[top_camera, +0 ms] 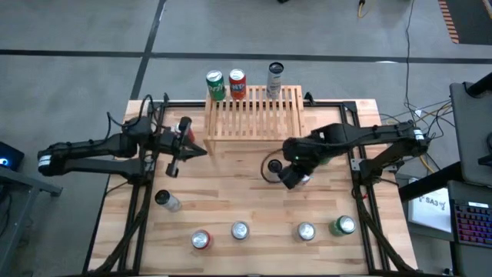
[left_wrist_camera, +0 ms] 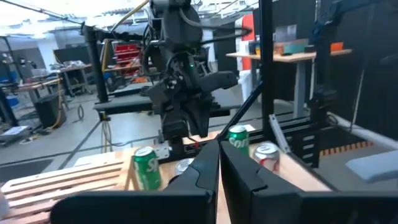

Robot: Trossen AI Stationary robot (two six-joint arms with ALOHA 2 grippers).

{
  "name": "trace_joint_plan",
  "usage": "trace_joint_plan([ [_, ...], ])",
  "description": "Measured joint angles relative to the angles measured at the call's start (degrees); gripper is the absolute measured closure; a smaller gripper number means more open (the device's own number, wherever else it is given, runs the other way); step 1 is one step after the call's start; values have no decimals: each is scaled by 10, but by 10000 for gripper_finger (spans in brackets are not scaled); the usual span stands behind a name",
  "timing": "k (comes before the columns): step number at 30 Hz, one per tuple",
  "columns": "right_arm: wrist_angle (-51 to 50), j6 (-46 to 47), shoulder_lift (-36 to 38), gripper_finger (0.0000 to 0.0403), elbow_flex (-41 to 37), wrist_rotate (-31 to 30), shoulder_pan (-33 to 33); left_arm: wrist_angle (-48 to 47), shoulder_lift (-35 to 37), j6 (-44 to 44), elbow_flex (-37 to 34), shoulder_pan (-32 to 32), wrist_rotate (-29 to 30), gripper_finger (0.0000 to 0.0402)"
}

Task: Place canned beverage on shelf
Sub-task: Put the top red silver soda can on the shelf

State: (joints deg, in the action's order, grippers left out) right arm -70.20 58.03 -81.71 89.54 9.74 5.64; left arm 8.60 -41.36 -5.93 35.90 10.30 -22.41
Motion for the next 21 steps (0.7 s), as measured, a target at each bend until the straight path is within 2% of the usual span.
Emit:
trace_joint_plan([
  [6, -106, 95, 0, 394, -1, 23, 40, 0, -4, 16, 0, -4, 0, 401],
  [13, -109, 123, -4, 389, -17, 20, 47, 31, -6, 12, 0, -4, -1, 401],
  [17, -106, 136, -8, 358, -17, 10, 46, 37, -5, -26, 0, -4, 7, 401],
  [21, -105, 168, -9, 301, -17, 3, 46, 40, -5, -69, 0, -4, 10, 401],
])
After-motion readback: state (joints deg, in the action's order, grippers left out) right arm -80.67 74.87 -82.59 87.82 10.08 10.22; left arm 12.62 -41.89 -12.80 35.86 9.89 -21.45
